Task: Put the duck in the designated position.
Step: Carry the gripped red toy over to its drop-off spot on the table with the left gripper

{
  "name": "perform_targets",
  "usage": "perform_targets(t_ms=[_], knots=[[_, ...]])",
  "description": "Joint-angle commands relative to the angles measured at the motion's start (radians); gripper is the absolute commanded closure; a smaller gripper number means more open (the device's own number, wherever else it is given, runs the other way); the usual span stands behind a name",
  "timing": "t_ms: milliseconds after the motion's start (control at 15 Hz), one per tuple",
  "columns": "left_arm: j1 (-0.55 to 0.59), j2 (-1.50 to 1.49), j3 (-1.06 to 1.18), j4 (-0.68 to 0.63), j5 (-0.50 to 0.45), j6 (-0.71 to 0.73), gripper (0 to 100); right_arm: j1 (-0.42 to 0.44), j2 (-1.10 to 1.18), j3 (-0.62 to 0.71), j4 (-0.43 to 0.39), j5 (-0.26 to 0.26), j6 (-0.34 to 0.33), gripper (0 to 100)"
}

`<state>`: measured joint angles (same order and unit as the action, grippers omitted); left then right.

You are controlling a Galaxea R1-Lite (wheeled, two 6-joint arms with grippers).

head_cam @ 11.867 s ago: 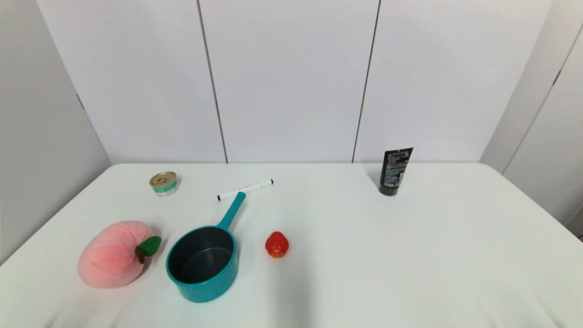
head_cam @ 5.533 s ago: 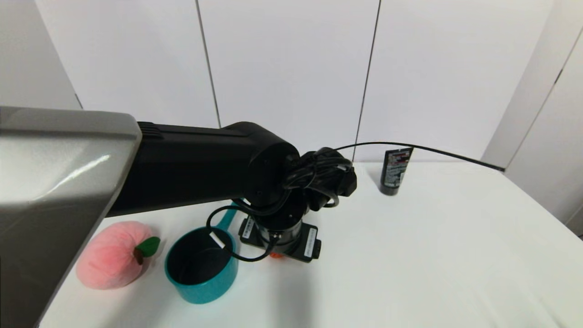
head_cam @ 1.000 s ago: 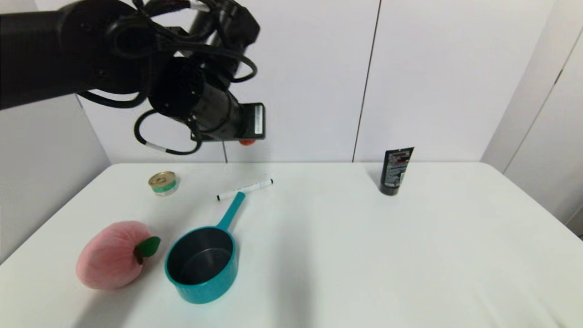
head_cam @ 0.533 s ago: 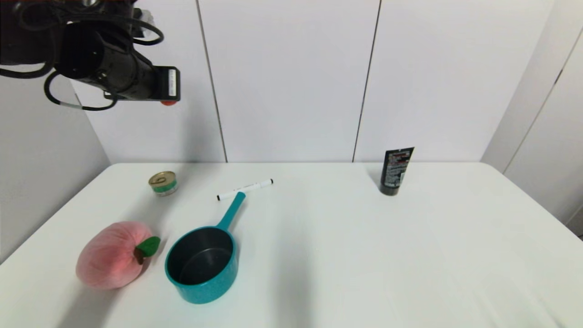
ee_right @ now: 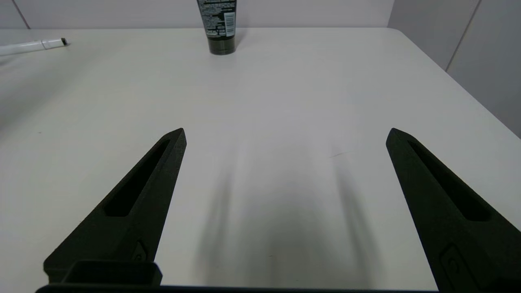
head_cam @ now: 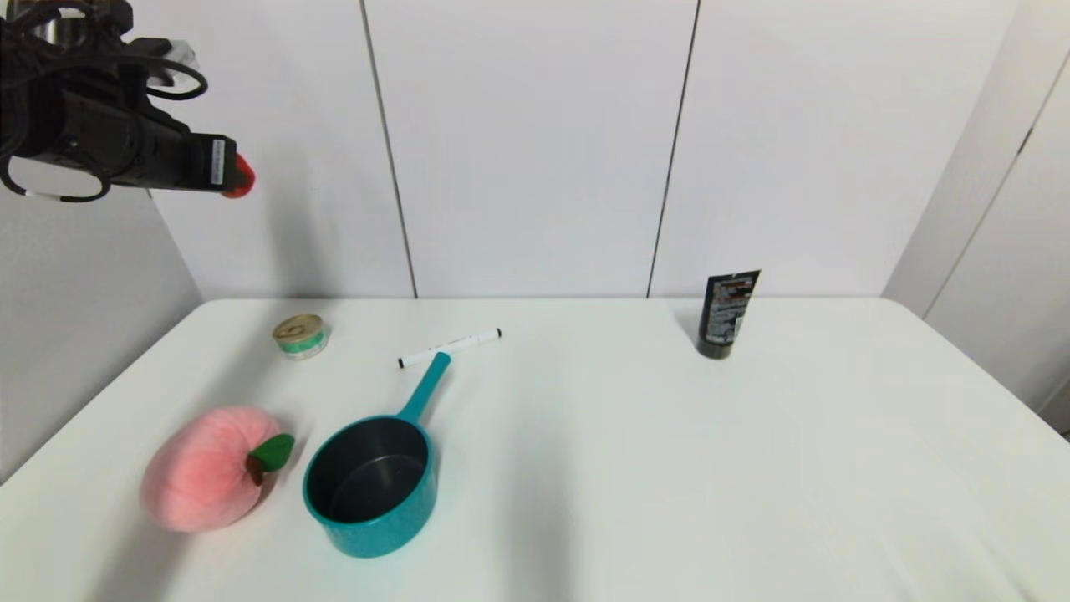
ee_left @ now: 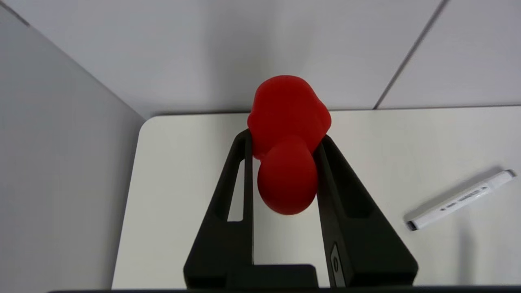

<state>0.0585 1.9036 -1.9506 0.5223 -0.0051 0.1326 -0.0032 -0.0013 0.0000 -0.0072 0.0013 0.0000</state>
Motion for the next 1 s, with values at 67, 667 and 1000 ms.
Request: perform_targets(t_ms=[67, 667, 1000], knots=[[0.066, 0.068, 0.007, 0.019, -0.021, 0.007, 100, 0.000, 0.001, 0.000, 0.000, 0.000, 0.000, 0], [0.112, 0.201, 0.033, 0.019, -0.053, -0.004, 100, 0.000, 0.001, 0.000, 0.000, 0.000, 0.000, 0], [0.115, 0.239, 0.042, 0.064, -0.056, -0.007, 100, 0.000, 0.001, 0.000, 0.000, 0.000, 0.000, 0]])
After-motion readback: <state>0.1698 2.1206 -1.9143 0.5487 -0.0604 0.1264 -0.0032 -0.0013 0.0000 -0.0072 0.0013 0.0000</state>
